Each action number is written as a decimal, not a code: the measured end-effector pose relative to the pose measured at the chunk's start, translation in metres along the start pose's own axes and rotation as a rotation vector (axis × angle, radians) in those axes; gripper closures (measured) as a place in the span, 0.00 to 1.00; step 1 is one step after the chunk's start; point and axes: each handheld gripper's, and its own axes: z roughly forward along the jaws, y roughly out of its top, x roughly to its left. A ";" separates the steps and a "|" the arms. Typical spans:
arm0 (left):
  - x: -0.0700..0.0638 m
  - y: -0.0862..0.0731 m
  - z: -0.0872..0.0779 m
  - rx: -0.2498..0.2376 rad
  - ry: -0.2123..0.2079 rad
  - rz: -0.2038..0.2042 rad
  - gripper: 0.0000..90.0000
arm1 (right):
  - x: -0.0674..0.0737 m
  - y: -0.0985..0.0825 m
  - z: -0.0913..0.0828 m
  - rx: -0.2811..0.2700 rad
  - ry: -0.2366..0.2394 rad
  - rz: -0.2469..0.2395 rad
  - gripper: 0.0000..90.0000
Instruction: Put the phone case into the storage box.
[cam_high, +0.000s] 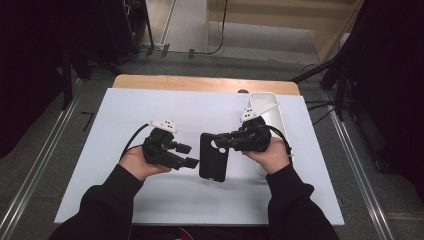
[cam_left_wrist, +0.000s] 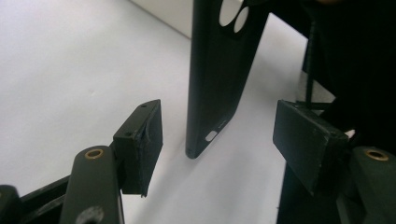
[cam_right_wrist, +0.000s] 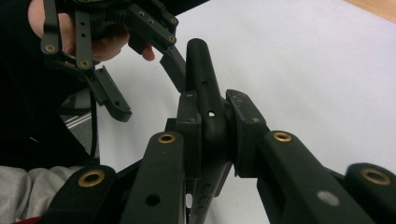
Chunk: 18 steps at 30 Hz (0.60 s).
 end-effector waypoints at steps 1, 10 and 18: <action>-0.001 0.001 -0.001 -0.001 -0.002 0.001 0.36 | 0.000 0.000 0.000 -0.001 0.009 0.001 0.83; -0.006 0.010 -0.006 0.018 -0.010 0.046 0.37 | 0.002 0.001 0.007 0.041 0.072 -0.041 0.83; -0.003 0.016 -0.007 0.016 -0.016 0.060 0.37 | 0.004 0.003 0.012 0.059 0.115 -0.078 0.83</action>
